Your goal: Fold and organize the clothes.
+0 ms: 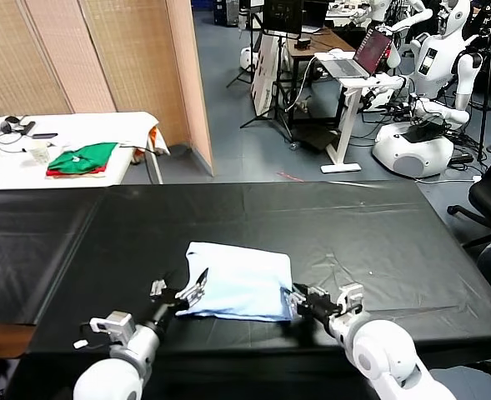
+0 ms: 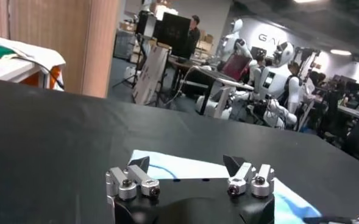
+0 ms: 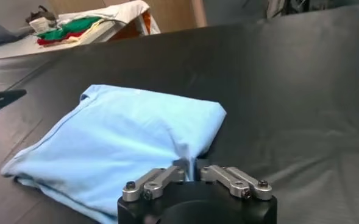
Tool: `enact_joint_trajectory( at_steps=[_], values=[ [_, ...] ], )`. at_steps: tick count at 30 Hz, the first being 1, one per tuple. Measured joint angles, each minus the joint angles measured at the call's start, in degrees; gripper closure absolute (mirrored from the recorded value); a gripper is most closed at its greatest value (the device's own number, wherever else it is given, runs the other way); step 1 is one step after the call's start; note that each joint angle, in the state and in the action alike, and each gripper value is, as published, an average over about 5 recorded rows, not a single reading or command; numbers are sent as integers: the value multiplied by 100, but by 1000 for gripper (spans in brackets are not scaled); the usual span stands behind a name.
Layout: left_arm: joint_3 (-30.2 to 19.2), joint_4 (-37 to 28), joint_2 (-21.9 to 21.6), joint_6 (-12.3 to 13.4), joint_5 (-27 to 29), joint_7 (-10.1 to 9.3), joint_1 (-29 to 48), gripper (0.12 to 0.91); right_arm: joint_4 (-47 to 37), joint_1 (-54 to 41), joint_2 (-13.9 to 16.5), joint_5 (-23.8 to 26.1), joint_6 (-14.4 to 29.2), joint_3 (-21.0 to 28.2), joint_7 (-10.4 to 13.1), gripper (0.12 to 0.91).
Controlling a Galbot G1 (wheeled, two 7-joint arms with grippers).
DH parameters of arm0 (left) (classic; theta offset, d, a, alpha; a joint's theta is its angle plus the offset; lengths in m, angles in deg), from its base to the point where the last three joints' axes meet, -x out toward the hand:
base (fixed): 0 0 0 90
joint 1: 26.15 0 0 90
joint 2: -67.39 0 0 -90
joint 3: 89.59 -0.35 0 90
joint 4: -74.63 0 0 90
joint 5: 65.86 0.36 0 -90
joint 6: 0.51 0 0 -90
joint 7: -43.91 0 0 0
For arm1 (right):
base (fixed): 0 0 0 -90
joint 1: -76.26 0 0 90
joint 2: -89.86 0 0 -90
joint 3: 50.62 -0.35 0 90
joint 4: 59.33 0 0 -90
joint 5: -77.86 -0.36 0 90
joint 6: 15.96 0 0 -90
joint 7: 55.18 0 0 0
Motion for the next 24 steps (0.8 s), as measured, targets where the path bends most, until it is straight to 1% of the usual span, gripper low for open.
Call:
enact_joint_trajectory(
  at_steps=[2, 4, 6, 7, 12, 15, 19, 21, 24],
  values=[
    [37, 42, -46, -29, 27, 62, -30, 123, 89, 47, 58, 13, 0, -46, 2, 347],
    [84, 91, -108, 17, 0, 91, -76, 123, 187, 111, 105, 52, 0, -111, 6, 242],
    [141, 149, -187, 89, -73, 70, -133, 123, 300, 195, 138, 132, 0, -191, 3, 162],
    [175, 178, -233, 114, -117, 40, -165, 123, 361, 246, 151, 192, 0, -239, -6, 140],
    [351, 271, -483, 76, -269, -164, -324, 123, 695, 604, 164, 407, 9, -514, -32, 119],
    [468, 349, -630, 47, -309, -225, -454, 123, 933, 1003, 114, 596, 234, -680, 42, 118],
    [653, 505, -765, 99, -270, -195, -784, 123, 1170, 1672, -15, 1197, 1018, -776, 80, 118],
    [727, 558, -769, 127, -220, -190, -993, 123, 1264, 1995, -106, 1510, 1476, -821, 93, 118],
    [775, 618, -704, 130, -58, -209, -1262, 123, 1328, 2442, -258, 1981, 2195, -886, 201, 118]
  ],
)
